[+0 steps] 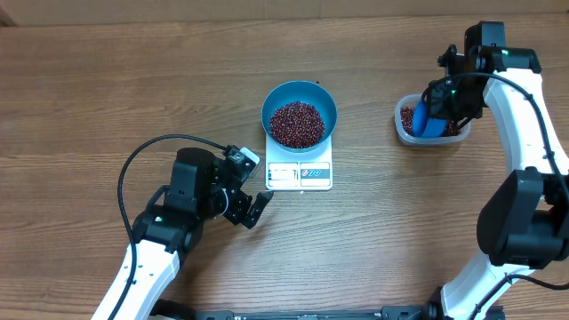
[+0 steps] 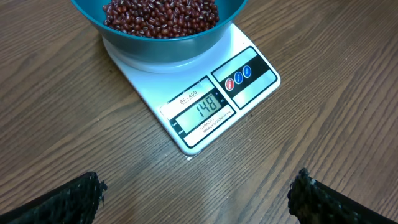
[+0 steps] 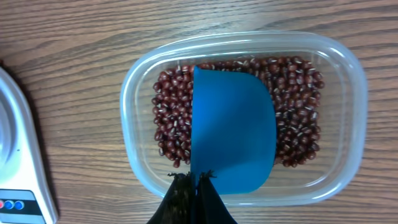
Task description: Scoop item into bowl and weigh 150g on scale
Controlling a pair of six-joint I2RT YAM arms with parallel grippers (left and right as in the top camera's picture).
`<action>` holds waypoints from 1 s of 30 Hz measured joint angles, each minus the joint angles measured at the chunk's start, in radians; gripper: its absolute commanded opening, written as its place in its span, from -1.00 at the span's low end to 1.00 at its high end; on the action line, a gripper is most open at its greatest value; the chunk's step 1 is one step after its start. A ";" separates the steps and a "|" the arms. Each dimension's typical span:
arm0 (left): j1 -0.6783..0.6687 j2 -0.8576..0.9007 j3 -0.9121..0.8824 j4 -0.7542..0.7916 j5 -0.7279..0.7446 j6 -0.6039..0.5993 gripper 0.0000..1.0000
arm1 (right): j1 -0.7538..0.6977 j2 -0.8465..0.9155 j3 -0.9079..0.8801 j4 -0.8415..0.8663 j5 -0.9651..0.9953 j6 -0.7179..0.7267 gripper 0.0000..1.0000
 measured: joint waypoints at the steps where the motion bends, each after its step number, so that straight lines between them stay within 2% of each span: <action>1: 0.000 0.000 0.000 0.000 0.000 0.000 0.99 | 0.000 0.000 0.000 0.000 -0.009 0.000 -0.92; 18: 0.000 0.000 0.000 0.000 0.000 0.000 0.99 | -0.006 0.000 0.002 -0.002 -0.061 -0.003 -0.93; 24: 0.000 0.000 0.000 0.000 0.000 0.000 0.99 | -0.058 0.000 0.059 -0.043 -0.078 -0.006 -0.93; 30: 0.000 0.000 0.000 0.000 0.000 0.000 0.99 | -0.113 0.000 0.074 -0.066 -0.180 -0.030 -0.93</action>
